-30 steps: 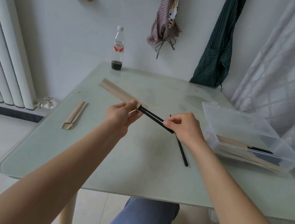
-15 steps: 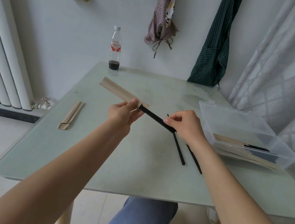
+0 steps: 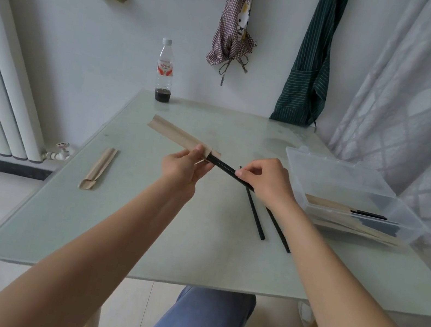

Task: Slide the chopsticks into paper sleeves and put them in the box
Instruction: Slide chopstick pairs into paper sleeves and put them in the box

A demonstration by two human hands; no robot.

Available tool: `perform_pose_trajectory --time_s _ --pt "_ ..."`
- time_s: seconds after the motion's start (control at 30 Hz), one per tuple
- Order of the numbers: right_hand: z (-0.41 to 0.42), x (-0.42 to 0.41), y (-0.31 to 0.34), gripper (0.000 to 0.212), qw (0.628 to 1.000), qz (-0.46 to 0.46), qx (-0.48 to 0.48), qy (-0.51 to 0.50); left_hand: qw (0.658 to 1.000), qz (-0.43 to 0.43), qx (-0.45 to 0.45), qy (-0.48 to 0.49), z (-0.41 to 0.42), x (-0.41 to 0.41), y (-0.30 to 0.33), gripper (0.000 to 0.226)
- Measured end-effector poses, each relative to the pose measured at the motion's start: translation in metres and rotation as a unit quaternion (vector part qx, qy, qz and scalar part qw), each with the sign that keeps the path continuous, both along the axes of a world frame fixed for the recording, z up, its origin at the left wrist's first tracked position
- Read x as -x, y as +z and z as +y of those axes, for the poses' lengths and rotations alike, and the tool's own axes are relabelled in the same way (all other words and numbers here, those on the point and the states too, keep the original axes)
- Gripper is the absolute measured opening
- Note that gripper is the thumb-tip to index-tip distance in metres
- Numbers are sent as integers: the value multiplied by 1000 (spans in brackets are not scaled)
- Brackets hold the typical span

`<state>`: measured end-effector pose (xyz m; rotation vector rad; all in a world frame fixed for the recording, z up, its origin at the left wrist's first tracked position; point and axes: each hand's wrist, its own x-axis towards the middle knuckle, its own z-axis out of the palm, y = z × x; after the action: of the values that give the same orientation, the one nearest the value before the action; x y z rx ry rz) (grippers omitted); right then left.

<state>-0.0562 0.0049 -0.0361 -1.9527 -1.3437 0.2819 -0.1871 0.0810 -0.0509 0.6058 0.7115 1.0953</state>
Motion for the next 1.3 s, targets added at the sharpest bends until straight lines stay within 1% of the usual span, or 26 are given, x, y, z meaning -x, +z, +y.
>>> perform_pose_trajectory --time_s 0.13,0.23,0.37,0.47,0.57,0.6,0.67,0.73,0.77,0.83,0.87,0.93,0.97,1.0,1.03,1.07,1.1,1.13,1.17,1.2,1.23,1.27,1.3 --pt "-1 1 3 16 1000 11 -8 5 1000 2 -5 -18 -3 -4 0 15" --pt "-7 -8 4 21 999 28 14 8 1000 -7 1 -3 1 -1 1 13" --pt "-9 -11 2 18 999 37 7 3 1000 -13 8 -1 -5 -7 -1 14" --pt "-9 -11 4 17 1000 25 -7 1 1000 11 13 -10 -8 -16 -2 12" --pt "-15 -20 8 15 1000 1 -24 -14 996 77 10 -40 -10 -25 -3 9" --pt "-19 -25 8 15 1000 -6 -24 -18 995 83 11 -45 -12 -29 -2 9" --pt "-28 -34 7 13 999 -24 -20 -19 997 63 18 -49 -18 -43 2 11" --pt "-39 -43 7 13 997 -72 -14 -26 997 42 25 -56 -28 -61 7 10" --pt "-45 -49 9 15 992 -124 -9 -36 997 40 27 -65 -34 -71 10 8" --pt "-55 -63 13 18 969 -238 -1 -66 995 41 21 -89 -48 -93 14 13" --pt "-60 -72 16 17 959 -273 1 -79 994 44 17 -102 -54 -104 17 15" --pt "-68 -91 21 17 952 -291 13 -98 988 54 1 -148 -65 -122 20 17" --pt "-72 -101 23 16 951 -289 23 -105 980 73 -16 -182 -69 -130 23 18" --pt "-75 -110 24 15 951 -286 32 -109 966 122 -43 -222 -73 -136 27 20" --pt "-79 -120 24 15 952 -280 42 -115 940 197 -89 -264 -76 -140 31 23" --pt "-82 -130 24 14 953 -270 52 -123 895 295 -166 -290 -78 -143 35 26" --pt "-85 -140 23 14 956 -255 63 -132 834 394 -262 -283 -80 -148 37 29" --pt "-88 -150 21 14 958 -238 73 -139 763 479 -364 -238 -81 -152 38 30" --pt "-90 -159 19 15 961 -223 84 -143 685 542 -457 -169 -81 -157 39 30" --pt "-92 -167 17 15 962 -212 96 -146 614 578 -527 -109 -81 -160 38 28" --pt "-94 -174 14 15 961 -206 107 -149 562 589 -577 -70 -80 -164 36 28" --pt "-94 -182 12 15 960 -203 116 -153 525 589 -611 -62 -76 -167 30 32" --pt "-95 -189 10 16 959 -201 126 -156 493 594 -631 -82 -71 -171 24 36"
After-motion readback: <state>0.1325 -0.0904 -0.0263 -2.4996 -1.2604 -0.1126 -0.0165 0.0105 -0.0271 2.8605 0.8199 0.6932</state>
